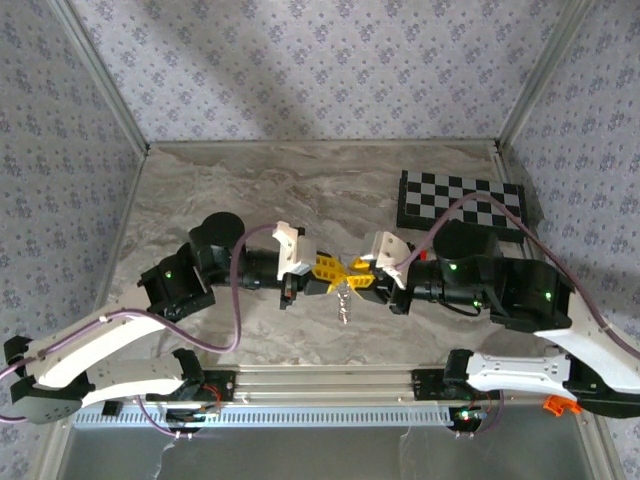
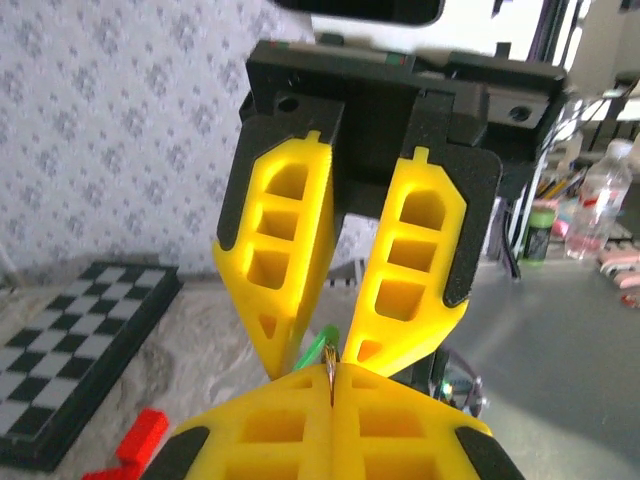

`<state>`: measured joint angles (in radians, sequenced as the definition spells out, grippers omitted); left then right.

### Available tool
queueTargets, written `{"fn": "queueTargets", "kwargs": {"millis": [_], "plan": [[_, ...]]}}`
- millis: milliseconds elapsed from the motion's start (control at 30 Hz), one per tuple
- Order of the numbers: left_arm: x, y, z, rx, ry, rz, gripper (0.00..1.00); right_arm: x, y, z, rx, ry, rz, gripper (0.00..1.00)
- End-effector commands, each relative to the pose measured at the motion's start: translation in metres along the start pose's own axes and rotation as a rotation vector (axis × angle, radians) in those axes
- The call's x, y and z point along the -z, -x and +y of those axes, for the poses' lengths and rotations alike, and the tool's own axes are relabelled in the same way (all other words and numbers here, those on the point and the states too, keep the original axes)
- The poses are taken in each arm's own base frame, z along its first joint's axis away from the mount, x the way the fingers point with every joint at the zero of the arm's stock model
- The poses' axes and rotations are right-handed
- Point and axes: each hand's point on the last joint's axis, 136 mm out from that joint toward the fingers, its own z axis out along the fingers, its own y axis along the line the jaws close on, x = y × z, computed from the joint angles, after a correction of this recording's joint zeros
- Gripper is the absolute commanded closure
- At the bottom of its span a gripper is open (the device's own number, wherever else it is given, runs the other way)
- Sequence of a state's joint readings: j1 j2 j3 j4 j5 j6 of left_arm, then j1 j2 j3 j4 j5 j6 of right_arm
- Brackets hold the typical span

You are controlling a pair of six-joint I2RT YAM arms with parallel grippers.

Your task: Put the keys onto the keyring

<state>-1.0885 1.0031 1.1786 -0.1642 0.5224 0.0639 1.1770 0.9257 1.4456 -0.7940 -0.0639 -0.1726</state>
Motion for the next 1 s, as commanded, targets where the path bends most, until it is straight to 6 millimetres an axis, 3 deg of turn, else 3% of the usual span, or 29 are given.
{"fn": "queueTargets", "kwargs": {"millis": [0,133,333,533,733,867,967], "plan": [[0.008,0.044,-0.021,-0.036,-0.094,-0.173,1.0,0.003,0.031,0.004,-0.015,0.031,-0.149,0.75],[0.008,0.045,-0.023,-0.026,-0.115,-0.193,1.0,0.007,0.034,0.005,-0.018,0.036,-0.177,0.79],[0.004,0.045,-0.022,-0.024,-0.116,-0.196,1.0,0.011,0.034,0.008,-0.017,0.049,-0.192,1.0],[0.008,0.006,-0.001,-0.063,0.023,0.054,0.99,0.008,0.019,-0.001,-0.019,0.001,-0.086,1.0],[0.009,-0.025,0.012,-0.107,0.07,0.267,0.86,-0.005,-0.003,-0.006,0.019,-0.021,0.106,1.0],[0.008,-0.032,0.014,-0.124,0.068,0.325,0.91,-0.011,-0.002,-0.005,0.046,-0.008,0.144,1.0],[0.008,-0.031,0.015,-0.133,0.073,0.316,1.0,-0.016,-0.001,-0.005,0.062,0.001,0.155,1.0]]}}
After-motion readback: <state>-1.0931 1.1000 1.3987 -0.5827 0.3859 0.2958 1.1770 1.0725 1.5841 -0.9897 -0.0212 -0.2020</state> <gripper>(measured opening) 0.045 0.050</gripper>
